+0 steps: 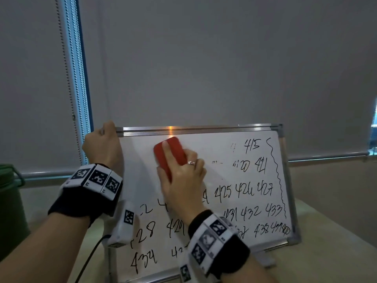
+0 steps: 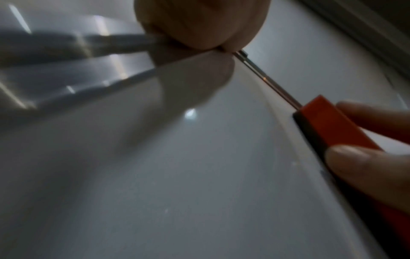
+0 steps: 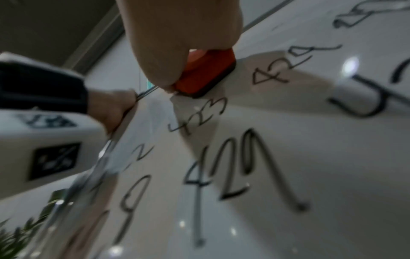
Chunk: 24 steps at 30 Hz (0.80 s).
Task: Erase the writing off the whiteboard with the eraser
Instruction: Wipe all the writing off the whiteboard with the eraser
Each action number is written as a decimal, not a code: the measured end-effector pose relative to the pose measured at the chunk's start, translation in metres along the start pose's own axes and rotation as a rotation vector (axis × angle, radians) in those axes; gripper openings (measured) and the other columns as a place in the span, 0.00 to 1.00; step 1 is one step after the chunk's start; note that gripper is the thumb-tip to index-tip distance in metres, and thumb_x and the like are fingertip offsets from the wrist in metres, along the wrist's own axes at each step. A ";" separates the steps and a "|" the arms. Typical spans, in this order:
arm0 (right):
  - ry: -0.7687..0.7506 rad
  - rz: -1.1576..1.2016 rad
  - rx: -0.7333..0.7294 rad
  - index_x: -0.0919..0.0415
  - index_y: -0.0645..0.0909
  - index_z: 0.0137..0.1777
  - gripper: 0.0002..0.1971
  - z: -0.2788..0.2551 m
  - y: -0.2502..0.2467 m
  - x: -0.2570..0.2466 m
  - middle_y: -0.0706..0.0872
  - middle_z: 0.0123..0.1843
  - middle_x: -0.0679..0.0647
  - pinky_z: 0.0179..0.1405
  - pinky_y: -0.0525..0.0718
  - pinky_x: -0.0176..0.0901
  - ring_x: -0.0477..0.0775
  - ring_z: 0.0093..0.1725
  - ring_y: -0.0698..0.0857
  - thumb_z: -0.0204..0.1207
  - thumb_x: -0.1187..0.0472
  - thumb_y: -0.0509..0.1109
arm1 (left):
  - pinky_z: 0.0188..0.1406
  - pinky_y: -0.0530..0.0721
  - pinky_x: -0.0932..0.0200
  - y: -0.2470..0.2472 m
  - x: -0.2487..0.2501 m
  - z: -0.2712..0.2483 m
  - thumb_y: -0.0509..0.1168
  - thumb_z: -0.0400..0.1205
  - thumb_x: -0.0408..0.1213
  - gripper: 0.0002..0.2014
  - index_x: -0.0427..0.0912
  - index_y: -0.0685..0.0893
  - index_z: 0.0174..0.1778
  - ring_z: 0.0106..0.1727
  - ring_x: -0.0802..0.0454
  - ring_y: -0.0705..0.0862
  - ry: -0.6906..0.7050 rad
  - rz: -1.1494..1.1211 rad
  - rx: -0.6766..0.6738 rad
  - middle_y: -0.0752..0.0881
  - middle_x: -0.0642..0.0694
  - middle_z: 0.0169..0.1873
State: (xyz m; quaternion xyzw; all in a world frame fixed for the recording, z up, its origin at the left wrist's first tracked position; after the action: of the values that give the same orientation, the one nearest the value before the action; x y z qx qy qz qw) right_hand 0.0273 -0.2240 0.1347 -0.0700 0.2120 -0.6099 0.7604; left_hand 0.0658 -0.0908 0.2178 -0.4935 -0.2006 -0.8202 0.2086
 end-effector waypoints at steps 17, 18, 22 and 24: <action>-0.009 0.081 -0.086 0.41 0.56 0.77 0.32 0.001 0.004 0.005 0.72 0.62 0.64 0.53 0.72 0.52 0.57 0.53 0.69 0.76 0.45 0.64 | 0.27 0.63 0.55 0.001 0.001 0.000 0.54 0.78 0.40 0.18 0.41 0.64 0.21 0.26 0.50 0.61 -0.003 -0.008 0.006 0.64 0.45 0.22; 0.009 0.087 -0.096 0.38 0.53 0.78 0.32 0.005 -0.002 0.018 0.70 0.64 0.63 0.55 0.70 0.52 0.55 0.55 0.67 0.76 0.44 0.63 | 0.26 0.61 0.56 0.001 0.003 0.000 0.54 0.78 0.40 0.18 0.41 0.64 0.21 0.25 0.50 0.60 -0.006 -0.013 0.008 0.64 0.45 0.22; 0.187 0.064 0.011 0.37 0.52 0.78 0.33 0.020 -0.029 0.073 0.66 0.67 0.63 0.57 0.60 0.48 0.59 0.61 0.65 0.76 0.44 0.63 | 0.18 0.61 0.62 -0.006 0.010 0.010 0.52 0.81 0.40 0.20 0.40 0.62 0.22 0.23 0.51 0.60 0.009 0.035 0.008 0.64 0.44 0.22; 0.243 0.020 0.038 0.39 0.55 0.78 0.33 0.022 -0.040 0.087 0.67 0.66 0.63 0.59 0.59 0.50 0.60 0.61 0.64 0.75 0.43 0.65 | 0.11 0.63 0.69 -0.011 0.010 0.018 0.51 0.83 0.41 0.21 0.41 0.62 0.22 0.23 0.52 0.61 -0.010 0.039 0.011 0.65 0.46 0.23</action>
State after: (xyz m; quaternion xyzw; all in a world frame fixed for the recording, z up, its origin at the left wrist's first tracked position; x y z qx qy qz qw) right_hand 0.0149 -0.3211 0.1489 0.0209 0.2915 -0.6100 0.7365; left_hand 0.0686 -0.0732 0.2335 -0.5003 -0.1964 -0.8124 0.2261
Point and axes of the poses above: each hand's wrist, its own z-axis towards the middle knuckle, its own y-axis out of the palm, x = y × z, the point moved 1 cm from there along z, towards the middle knuckle
